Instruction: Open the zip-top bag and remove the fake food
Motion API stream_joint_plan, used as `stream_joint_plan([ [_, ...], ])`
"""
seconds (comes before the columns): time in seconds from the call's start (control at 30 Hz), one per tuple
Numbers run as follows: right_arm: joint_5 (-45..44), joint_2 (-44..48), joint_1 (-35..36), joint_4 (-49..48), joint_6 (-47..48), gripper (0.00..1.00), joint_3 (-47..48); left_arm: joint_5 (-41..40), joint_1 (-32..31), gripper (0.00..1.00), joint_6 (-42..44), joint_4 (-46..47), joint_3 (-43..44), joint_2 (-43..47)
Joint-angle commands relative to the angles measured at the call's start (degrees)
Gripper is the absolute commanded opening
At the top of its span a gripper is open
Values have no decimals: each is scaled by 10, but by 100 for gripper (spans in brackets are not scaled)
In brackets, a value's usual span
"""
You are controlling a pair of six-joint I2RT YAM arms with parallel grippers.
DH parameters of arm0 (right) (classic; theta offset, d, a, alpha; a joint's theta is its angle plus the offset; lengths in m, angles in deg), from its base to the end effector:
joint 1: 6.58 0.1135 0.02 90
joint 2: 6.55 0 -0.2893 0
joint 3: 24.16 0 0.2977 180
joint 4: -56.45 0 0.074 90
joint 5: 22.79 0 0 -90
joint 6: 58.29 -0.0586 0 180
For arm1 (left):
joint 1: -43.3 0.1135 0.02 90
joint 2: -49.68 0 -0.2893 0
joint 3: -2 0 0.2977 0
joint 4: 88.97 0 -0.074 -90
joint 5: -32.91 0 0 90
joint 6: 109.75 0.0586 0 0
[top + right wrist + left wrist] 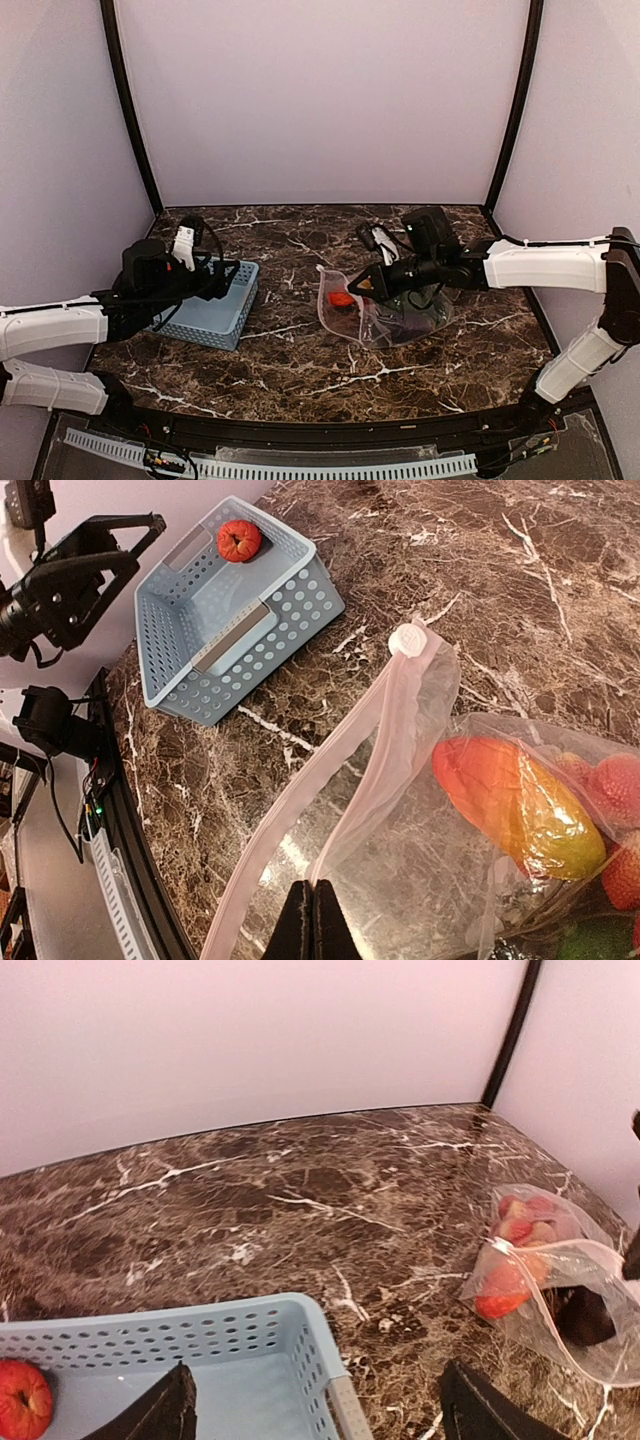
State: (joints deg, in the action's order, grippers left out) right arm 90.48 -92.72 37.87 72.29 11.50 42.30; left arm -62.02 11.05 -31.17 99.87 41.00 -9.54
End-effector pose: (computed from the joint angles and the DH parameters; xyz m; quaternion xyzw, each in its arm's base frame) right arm 0.2586 0.2861 0.2274 -0.2731 0.8322 0.3912 0.2827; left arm 0.2404 -0.1457 0.2330 0.1129 0.7652 -0.2045 0.5999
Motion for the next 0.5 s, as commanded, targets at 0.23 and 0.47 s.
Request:
stream_joint_plan([
  [0.23, 29, 9, -5, -36, -13, 0, 9, 80, -170, 80, 255, 219, 20, -168],
  [0.47, 37, 8, -5, -39, -16, 0, 8, 118, -209, 69, 318, 253, 104, -296],
])
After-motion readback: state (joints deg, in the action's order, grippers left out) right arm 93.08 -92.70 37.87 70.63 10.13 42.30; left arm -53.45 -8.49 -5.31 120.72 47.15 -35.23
